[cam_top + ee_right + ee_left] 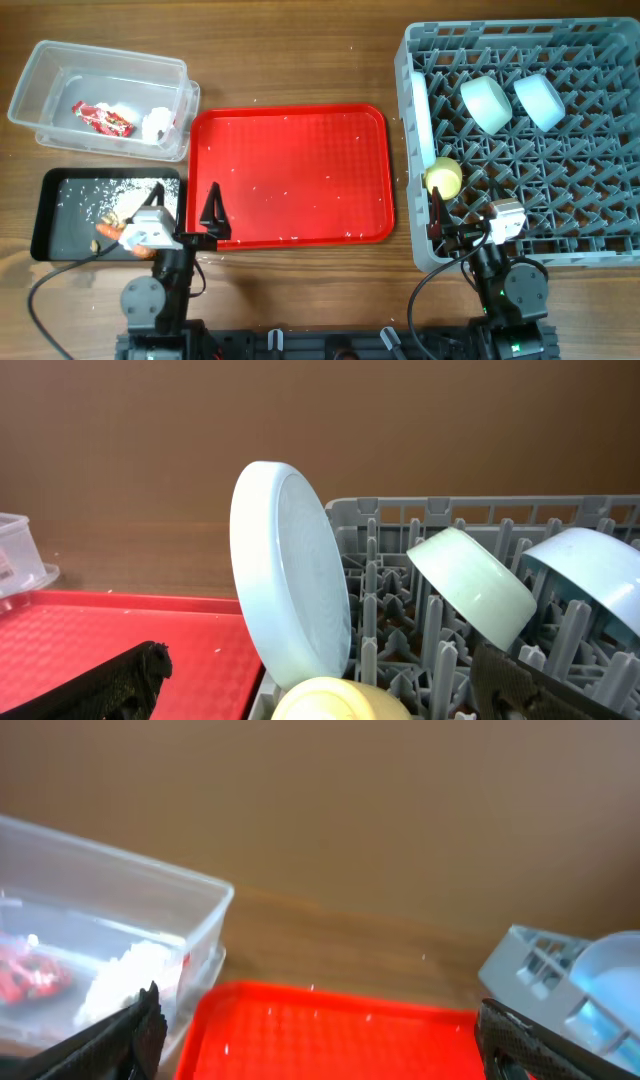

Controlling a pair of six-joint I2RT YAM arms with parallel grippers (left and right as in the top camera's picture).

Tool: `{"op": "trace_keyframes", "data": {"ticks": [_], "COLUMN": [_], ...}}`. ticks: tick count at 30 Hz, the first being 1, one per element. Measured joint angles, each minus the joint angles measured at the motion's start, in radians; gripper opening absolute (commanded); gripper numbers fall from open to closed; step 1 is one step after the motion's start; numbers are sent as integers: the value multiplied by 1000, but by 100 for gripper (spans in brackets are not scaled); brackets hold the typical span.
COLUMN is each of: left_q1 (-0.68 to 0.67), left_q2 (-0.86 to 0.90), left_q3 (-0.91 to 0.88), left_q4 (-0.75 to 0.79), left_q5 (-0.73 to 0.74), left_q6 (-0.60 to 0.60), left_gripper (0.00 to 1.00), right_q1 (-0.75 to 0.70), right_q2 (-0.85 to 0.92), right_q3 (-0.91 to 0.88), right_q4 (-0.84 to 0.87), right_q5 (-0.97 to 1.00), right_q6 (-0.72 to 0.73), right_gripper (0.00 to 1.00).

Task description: Sort waste into correct bins and load items into the dishwasher rack

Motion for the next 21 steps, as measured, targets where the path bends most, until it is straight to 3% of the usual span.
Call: {"op": "trace_keyframes", "data": {"ticks": [21], "left_q1": [-21], "left_q2": [-10], "left_q3": [-44], "left_q4": [-45], "left_q5": [13], "left_q6": [0], "left_gripper": [100], "right_q1": [0], "right_q2": [0], "right_q3": [0], "right_q4": [0], "right_q5": [0], "right_q6": [0], "right_gripper": [100]}}
